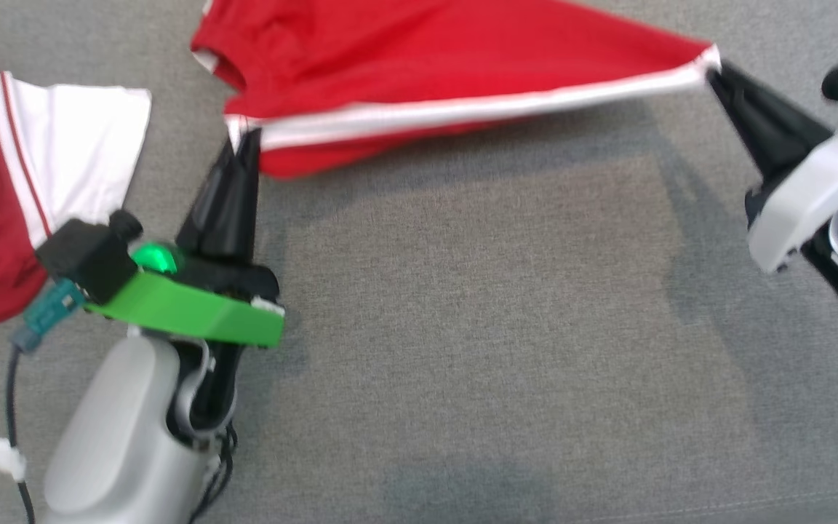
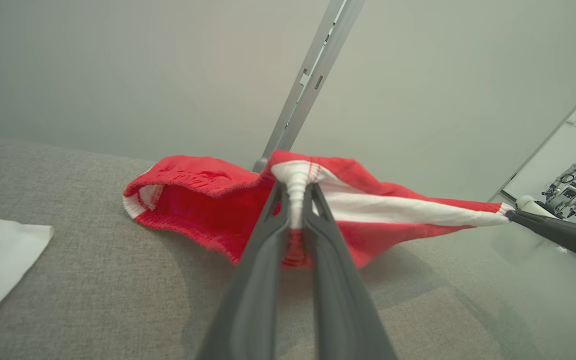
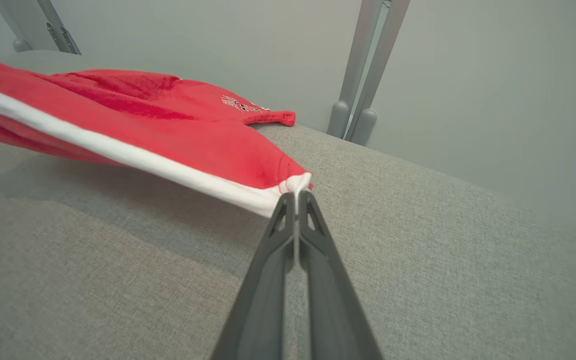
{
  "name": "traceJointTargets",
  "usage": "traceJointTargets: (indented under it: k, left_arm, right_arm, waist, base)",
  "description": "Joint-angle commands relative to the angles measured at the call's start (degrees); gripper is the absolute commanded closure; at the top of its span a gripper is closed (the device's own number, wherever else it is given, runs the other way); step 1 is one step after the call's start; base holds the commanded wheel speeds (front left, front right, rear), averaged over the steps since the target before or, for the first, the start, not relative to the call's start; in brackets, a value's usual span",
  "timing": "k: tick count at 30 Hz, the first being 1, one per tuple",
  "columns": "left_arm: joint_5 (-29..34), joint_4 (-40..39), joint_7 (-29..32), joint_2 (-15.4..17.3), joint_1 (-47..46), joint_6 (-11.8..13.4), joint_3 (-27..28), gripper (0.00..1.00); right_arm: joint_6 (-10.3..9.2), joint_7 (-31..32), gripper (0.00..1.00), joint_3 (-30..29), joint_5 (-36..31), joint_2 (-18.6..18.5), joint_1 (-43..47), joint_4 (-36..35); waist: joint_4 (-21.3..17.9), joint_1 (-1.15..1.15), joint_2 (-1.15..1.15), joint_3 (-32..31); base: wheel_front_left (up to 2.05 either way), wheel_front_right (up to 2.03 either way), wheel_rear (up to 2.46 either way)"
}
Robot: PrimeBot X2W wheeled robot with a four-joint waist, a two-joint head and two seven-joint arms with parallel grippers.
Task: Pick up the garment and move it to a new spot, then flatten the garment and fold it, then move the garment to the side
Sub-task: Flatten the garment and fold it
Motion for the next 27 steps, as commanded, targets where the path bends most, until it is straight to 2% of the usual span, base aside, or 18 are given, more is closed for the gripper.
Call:
traceJointTargets:
  k: [1,9,18,22,27]
  left_arm:
    - [1.2,-0.2,-0.3,-0.3,2.6,0.0,0.1,1.00]
    - [5.2,-0.9,-0.2,-1.3,12.5,0.1,-2.1,1.00]
    - [7.1,-1.0,-0.1,0.0,20.8,0.7,-4.7,1.00]
    - [6.6,-2.5,-0.1,0.6,23.4,1.3,-4.8,1.00]
    - [6.6,-4.0,0.2,0.3,22.4,1.6,-4.9,1.00]
  right_arm:
    - [-0.10,1.2,1.00,-0.8,0.3,-0.4,3.2,-0.9]
    - [-0.10,7.7,1.00,-7.3,2.0,0.8,18.5,-7.2]
    - [-0.09,15.0,1.00,-16.2,2.8,6.4,36.1,-18.0]
    - [-0.09,16.7,1.00,-18.5,2.8,8.3,40.0,-21.6]
    - [-0.09,17.8,1.00,-19.1,2.1,7.3,37.8,-22.5]
  waist:
    - [0.8,0.00,0.00,-5.6]
    - [1.8,0.00,0.00,-11.4]
    - [2.3,0.00,0.00,-15.3]
    - [2.2,0.00,0.00,-16.0]
    - [2.3,0.00,0.00,-15.7]
  base:
    - [0.00,0.00,0.00]
    - [0.00,0.00,0.00]
    - [0.00,0.00,0.00]
    - [0.00,0.00,0.00]
    - [0.00,0.00,0.00]
